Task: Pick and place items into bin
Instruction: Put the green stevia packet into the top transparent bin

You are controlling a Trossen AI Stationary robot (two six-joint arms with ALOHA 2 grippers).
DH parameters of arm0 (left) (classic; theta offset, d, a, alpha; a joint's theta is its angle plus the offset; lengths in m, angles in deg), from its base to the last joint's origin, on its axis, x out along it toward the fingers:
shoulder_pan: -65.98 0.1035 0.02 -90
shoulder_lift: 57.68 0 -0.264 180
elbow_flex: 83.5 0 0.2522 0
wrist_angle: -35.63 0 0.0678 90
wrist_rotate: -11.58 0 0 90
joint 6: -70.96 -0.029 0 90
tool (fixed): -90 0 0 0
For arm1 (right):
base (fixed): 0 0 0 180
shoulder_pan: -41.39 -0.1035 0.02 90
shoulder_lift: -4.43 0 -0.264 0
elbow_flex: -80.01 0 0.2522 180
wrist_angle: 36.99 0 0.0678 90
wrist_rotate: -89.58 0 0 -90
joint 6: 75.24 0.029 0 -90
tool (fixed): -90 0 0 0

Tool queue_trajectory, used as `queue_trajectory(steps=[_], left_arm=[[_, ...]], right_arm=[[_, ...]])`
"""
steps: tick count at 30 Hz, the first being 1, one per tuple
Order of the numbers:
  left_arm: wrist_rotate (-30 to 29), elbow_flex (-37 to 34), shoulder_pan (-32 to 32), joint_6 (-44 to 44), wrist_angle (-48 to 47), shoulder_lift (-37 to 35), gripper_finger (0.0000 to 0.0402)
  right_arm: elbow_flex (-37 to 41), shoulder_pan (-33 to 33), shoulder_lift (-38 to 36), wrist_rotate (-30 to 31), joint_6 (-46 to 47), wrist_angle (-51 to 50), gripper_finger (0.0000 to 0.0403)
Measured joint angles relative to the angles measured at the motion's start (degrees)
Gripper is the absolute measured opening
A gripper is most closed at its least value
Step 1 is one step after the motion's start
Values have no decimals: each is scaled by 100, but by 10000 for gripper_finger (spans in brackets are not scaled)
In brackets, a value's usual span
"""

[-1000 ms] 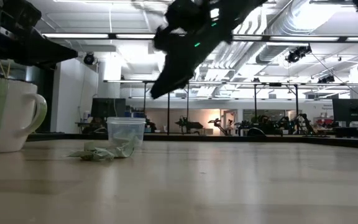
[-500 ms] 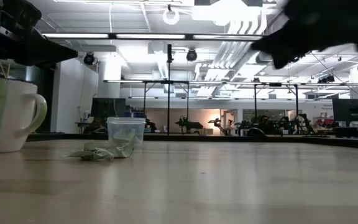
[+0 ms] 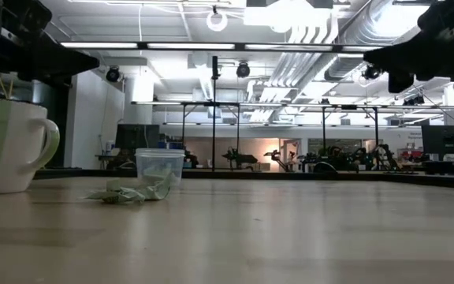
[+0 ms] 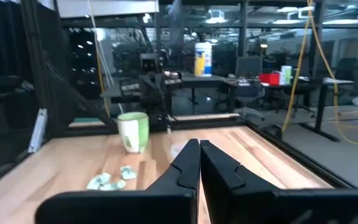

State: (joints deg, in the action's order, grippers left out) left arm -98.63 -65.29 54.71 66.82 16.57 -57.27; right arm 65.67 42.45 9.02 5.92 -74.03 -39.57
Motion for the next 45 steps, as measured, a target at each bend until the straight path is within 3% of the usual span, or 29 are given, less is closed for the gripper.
queue_trajectory(steps=[4, 8, 10, 14, 17, 20, 26, 32, 41, 45], left_arm=[[11, 0, 0, 7, 62, 0, 51], [123, 0, 2, -188, 958, 41, 64], [349, 77, 0, -176, 1336, 132, 97], [338, 537, 0, 63, 1541, 881, 207], [207, 989, 2, 202, 1584, 1925, 276], [205, 1638, 1, 204, 1478, 3188, 309], [650, 3365, -2, 416, -153, 5424, 304], [759, 4706, 0, 1221, -1777, 7044, 279], [1755, 5104, 0, 1796, -1971, 8434, 265], [1845, 5106, 0, 1738, -1760, 8847, 266]], right_arm=[[2, 0, -428, 274, 10, -687, 2], [2, 3, -366, 537, -8, -790, 8], [2, 4, -274, 589, -141, -793, 9], [4, 4, -194, 613, -607, -798, 4], [4, 3, -198, 615, -656, -806, 1], [4, 4, -195, 613, -634, -810, 2], [4, 4, -193, 615, -899, -817, 2], [6, 4, -193, 599, -1043, -826, 6], [9, 4, -193, 491, -1061, -843, 5], [9, 4, -193, 489, -1175, -845, 7]])
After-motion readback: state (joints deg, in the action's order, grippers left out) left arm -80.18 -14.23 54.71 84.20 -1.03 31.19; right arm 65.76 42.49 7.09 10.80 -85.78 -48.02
